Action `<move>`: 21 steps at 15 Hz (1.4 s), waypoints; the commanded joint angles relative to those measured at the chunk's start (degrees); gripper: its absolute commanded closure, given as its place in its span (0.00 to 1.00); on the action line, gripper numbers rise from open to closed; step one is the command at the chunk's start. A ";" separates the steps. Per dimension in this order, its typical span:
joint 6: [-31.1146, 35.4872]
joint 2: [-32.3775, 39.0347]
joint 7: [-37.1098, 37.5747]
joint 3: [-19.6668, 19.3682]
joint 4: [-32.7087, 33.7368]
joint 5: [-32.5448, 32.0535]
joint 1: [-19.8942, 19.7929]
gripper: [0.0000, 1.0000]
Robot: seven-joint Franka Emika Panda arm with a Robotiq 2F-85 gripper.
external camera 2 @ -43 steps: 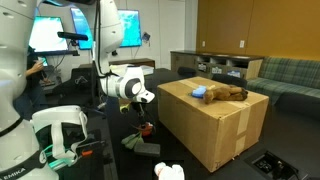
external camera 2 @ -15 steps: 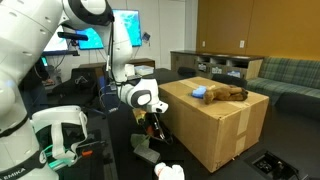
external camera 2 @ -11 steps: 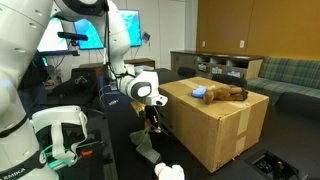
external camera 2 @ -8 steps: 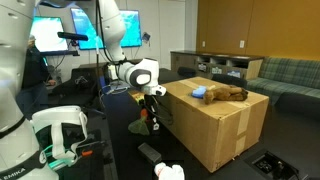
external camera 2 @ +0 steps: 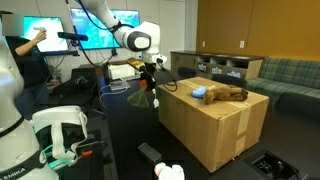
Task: Put the objects on the surface on the box and the objects on the box on the counter top
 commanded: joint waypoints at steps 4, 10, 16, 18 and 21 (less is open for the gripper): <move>0.32 3.49 10.50 -1.95 13.38 -5.09 1.75 0.90; 3.62 13.69 22.75 -4.97 27.98 -14.18 4.57 0.90; 1.08 26.27 26.63 -9.88 41.72 -17.22 7.97 0.90; -0.03 29.25 27.16 -11.32 44.59 -17.25 8.81 0.83; -1.53 31.70 28.44 -13.50 47.72 -17.65 10.02 0.53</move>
